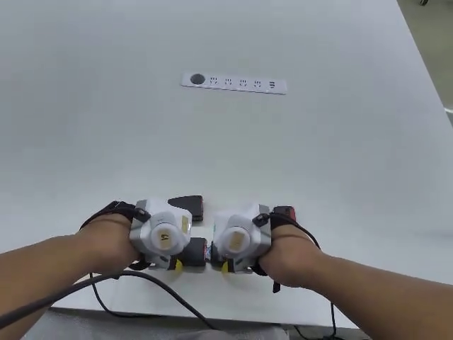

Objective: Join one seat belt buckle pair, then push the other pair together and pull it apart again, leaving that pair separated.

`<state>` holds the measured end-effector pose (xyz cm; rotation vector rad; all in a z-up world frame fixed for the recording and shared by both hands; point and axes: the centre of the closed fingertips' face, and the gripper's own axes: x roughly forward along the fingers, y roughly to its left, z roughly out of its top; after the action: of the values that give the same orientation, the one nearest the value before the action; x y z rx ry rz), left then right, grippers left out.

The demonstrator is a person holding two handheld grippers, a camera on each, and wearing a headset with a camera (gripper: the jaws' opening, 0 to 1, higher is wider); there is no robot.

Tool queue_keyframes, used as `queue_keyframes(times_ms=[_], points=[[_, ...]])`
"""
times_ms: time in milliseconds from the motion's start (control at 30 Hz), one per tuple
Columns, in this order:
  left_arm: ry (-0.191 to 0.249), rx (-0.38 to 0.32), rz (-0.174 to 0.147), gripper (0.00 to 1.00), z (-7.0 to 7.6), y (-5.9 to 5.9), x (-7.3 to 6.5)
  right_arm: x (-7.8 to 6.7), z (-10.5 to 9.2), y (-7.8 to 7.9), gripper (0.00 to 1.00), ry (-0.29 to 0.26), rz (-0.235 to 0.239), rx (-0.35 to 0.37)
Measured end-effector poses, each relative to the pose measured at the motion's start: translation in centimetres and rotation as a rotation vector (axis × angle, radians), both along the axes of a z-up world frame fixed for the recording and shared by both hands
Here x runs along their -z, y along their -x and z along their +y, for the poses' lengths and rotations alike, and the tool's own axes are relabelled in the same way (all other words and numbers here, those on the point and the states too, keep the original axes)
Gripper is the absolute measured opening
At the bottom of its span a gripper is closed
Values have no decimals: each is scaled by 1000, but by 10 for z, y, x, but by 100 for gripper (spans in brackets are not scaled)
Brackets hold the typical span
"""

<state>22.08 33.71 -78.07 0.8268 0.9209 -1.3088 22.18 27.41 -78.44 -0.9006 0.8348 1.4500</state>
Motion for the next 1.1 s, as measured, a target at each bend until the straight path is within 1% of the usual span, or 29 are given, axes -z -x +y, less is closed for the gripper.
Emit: queue_keyframes(times_ms=[233,633,800,1033,1100], points=[[0,4,0,33,-1,1,-2,-1,1,1,31,-7,4,-2],[1,3,-1,33,0,0,0,-2,2,0,31,-11,0,5],[2,0,-2,33,-1,0,-1,2,2,-2,31,-13,-1,10],[5,-4,-2,33,0,-2,1,1,3,-2,31,-12,-2,16],[6,-4,-2,33,0,-1,1,-1,3,-1,31,-13,-3,18]])
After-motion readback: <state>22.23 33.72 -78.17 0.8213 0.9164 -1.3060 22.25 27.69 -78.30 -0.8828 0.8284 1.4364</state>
